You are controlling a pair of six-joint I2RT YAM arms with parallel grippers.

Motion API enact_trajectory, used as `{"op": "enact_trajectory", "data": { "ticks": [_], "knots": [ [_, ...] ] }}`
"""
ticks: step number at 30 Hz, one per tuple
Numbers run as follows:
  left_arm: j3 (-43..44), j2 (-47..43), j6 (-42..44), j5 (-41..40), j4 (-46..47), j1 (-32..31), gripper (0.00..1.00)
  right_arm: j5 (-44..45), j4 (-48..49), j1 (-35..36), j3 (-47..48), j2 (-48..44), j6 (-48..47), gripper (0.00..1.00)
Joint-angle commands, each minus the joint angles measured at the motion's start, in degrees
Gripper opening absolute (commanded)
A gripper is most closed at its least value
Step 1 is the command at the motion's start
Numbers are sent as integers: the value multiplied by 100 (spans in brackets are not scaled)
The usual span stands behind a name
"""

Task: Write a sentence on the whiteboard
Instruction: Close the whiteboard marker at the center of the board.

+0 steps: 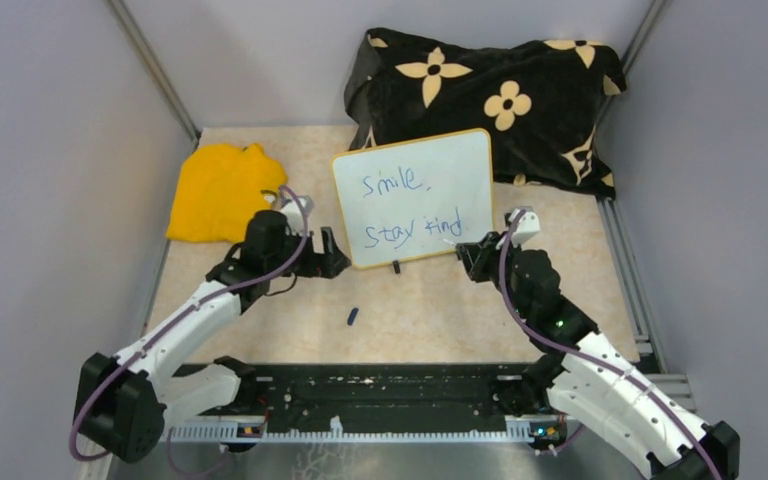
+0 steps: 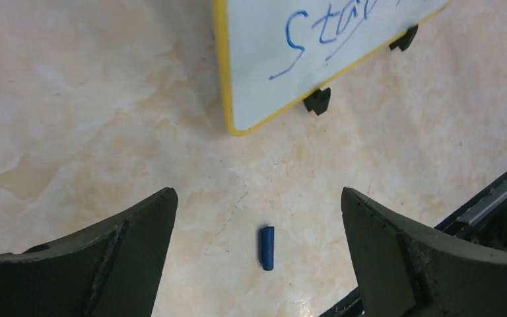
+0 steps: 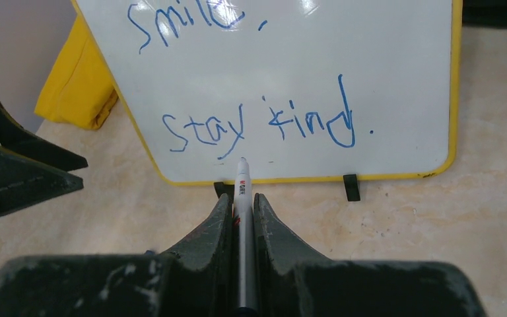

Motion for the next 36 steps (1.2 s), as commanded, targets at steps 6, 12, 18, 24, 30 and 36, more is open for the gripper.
{"op": "enact_trajectory", "data": {
  "ticks": [6,12,18,24,30,36],
  "knots": [
    [1344,1389,595,-1010,-1663,-1380,92,246,137,29,-53,-254,-43,0],
    [1661,2168,586,-1189,-2342,-1940,86,379,54,29,-125,-465,-62,0],
    [1563,2449,464,-984,-2256,-2230,71,364,177,25,-122,-427,-99,0],
    [1349,2628,230,-812,-2034,-2443,60,309,195,25,-120,-404,-102,0],
    [1272,2886,117,-866,-1948,-2537,53,322,191,29,-153,-500,-90,0],
    [1178,2948,-58,-1021,-1743,-2538,51,244,225,29,-156,-478,-82,0]
  ]
}}
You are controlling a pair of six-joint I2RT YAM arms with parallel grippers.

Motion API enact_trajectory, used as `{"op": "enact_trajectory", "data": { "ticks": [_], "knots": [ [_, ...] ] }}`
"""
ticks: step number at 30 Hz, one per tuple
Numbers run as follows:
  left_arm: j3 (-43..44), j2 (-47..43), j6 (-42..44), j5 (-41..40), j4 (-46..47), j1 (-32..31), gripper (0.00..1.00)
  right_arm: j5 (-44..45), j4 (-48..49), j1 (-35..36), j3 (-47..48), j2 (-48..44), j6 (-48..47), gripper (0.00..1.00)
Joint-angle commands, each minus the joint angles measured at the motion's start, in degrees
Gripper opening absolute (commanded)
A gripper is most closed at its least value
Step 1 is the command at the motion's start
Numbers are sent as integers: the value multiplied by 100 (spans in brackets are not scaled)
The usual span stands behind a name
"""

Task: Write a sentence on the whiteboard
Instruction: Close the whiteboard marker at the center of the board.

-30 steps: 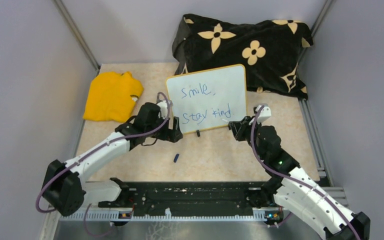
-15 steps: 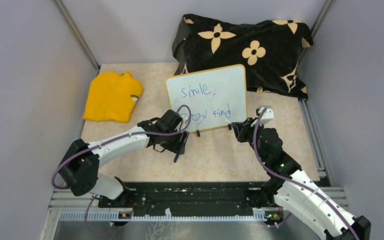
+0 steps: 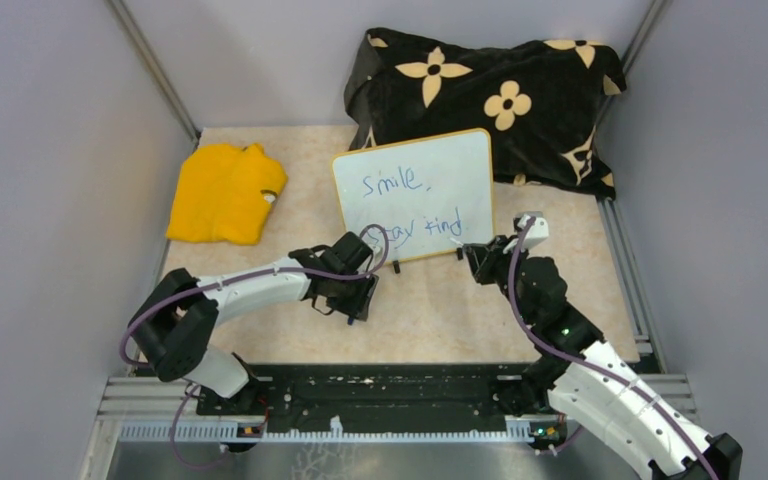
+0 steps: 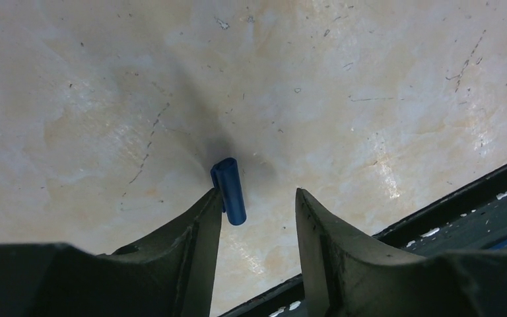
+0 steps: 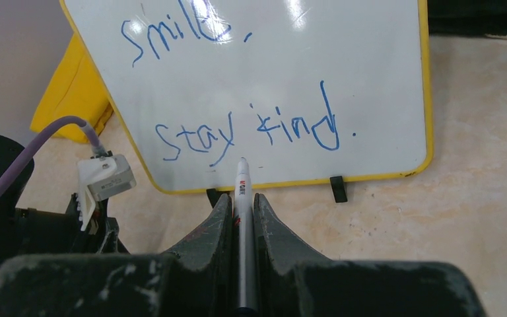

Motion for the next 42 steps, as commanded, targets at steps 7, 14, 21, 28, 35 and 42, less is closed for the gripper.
{"op": "enact_trajectory", "data": {
  "ticks": [7,14,21,28,35,42],
  "knots": [
    [-107,219,-266,-274,240,-42,45,-38,351,30,-44,-78,-60,0],
    [-75,364,-385,-625,187,-42,36,-53,351,29,-57,-79,-62,0],
    [-286,50,-879,-1117,230,-47,15,-56,351,31,-77,-79,-43,0],
    [-693,-433,-1981,-1485,455,-40,9,-76,352,30,-103,-79,-34,0],
    [-792,-418,-2194,-1555,607,-40,22,-90,351,31,-100,-79,-33,0],
    [-599,-80,-1831,-1509,374,-42,31,-80,351,30,-99,-88,-29,0]
  ]
}}
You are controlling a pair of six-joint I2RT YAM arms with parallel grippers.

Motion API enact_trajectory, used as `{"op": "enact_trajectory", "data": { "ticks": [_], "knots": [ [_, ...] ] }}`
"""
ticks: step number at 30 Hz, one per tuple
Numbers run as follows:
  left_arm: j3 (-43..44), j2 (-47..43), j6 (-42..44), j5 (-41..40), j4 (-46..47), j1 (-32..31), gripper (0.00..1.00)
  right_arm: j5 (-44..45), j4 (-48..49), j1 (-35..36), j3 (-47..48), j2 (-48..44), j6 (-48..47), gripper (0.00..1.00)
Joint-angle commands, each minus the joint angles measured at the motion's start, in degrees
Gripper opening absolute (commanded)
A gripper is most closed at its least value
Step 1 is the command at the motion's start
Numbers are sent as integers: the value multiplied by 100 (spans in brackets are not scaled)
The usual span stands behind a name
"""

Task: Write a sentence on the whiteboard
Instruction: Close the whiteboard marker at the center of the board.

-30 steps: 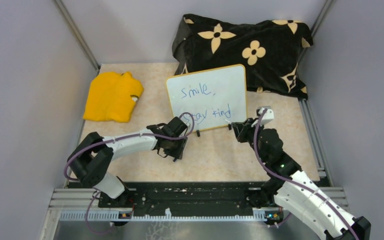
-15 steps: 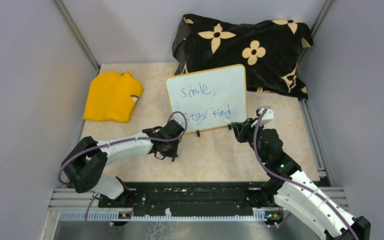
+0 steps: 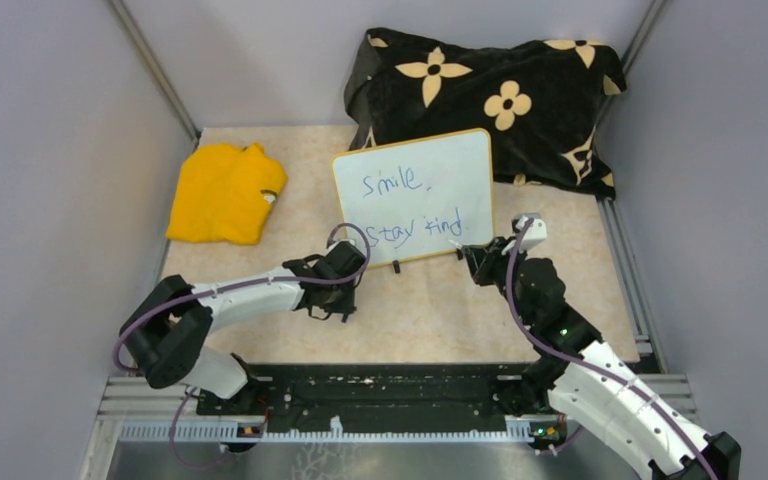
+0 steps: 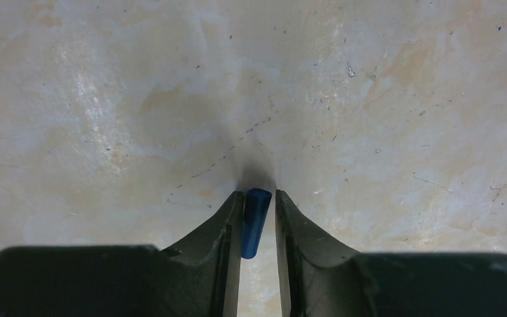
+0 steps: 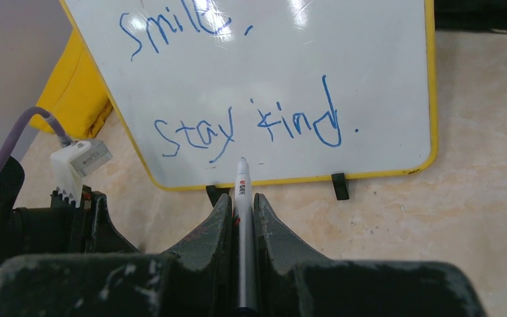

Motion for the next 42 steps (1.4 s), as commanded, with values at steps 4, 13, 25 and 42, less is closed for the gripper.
{"op": "enact_trajectory", "data": {
  "ticks": [4,13,25,42],
  "knots": [
    [44,351,162,-14,-204,-22,29,-17,239,26,10,-88,-38,0],
    [66,376,313,54,-307,-18,36,-3,239,25,7,-71,-38,0],
    [250,439,597,-8,-838,-20,40,4,239,28,11,-62,-41,0],
    [576,726,846,39,-1110,-206,39,9,239,24,22,-77,-47,0]
  ]
}}
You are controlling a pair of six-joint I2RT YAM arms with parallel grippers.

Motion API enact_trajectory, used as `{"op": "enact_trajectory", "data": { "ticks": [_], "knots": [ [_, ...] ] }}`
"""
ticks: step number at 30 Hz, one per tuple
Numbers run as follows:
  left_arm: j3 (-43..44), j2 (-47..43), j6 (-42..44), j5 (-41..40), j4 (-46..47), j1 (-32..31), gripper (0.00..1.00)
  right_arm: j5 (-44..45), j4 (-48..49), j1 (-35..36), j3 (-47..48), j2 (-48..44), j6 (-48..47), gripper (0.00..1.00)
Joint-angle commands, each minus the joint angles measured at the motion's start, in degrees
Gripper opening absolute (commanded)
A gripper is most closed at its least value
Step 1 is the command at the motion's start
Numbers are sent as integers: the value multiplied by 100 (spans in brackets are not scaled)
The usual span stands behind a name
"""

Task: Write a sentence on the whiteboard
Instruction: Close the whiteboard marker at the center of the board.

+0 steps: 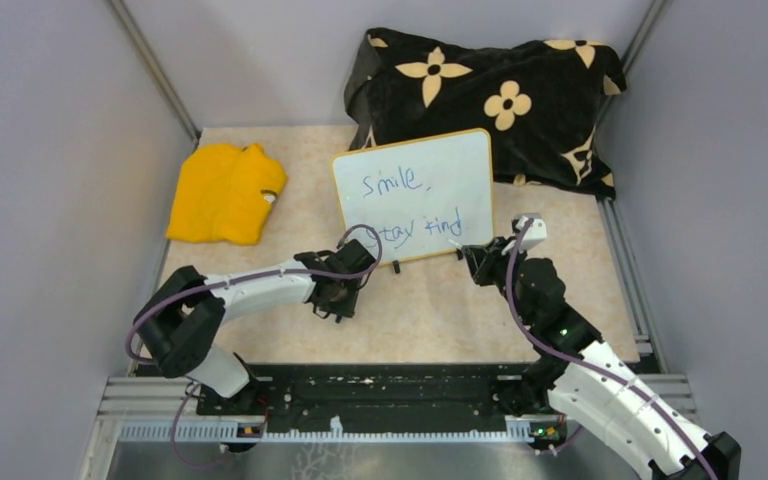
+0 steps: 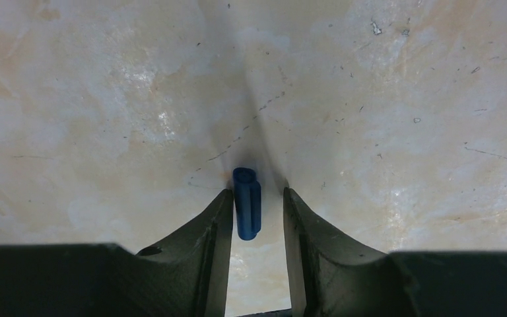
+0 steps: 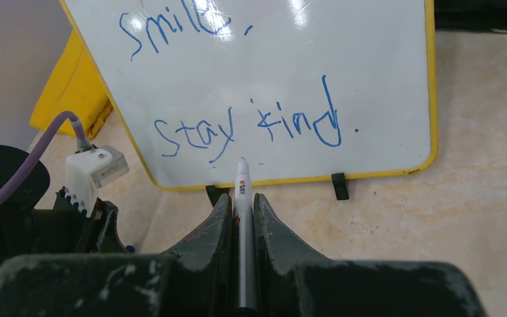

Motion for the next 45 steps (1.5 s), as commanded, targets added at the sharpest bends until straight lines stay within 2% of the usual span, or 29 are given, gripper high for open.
{"op": "enact_trajectory", "data": {
  "ticks": [1,19,21,23,25,28,31,34,37,45],
  "knots": [
    [69,344,91,95,-258,-117,37,15,238,24,16,-79,-43,0],
    [-136,292,21,274,-72,-126,17,6,237,30,-3,-66,-38,0],
    [-145,249,11,288,-63,-126,23,5,237,30,-1,-70,-48,0],
    [-136,188,-18,271,-89,-126,39,5,239,26,0,-71,-41,0],
    [-145,110,-27,283,-103,-126,47,3,241,27,5,-70,-39,0],
    [-218,-47,-16,370,-38,-105,52,5,237,28,2,-74,-38,0],
    [-314,-135,-18,532,78,-68,53,-4,238,25,0,-73,-36,0],
    [-419,-132,-20,768,214,-22,49,-19,237,25,5,-87,-36,0],
    [-503,-112,-24,905,312,-5,41,-14,237,24,-2,-120,-38,0],
    [-548,-80,-28,947,360,-3,25,-14,237,32,10,-153,-32,0]
  ]
}}
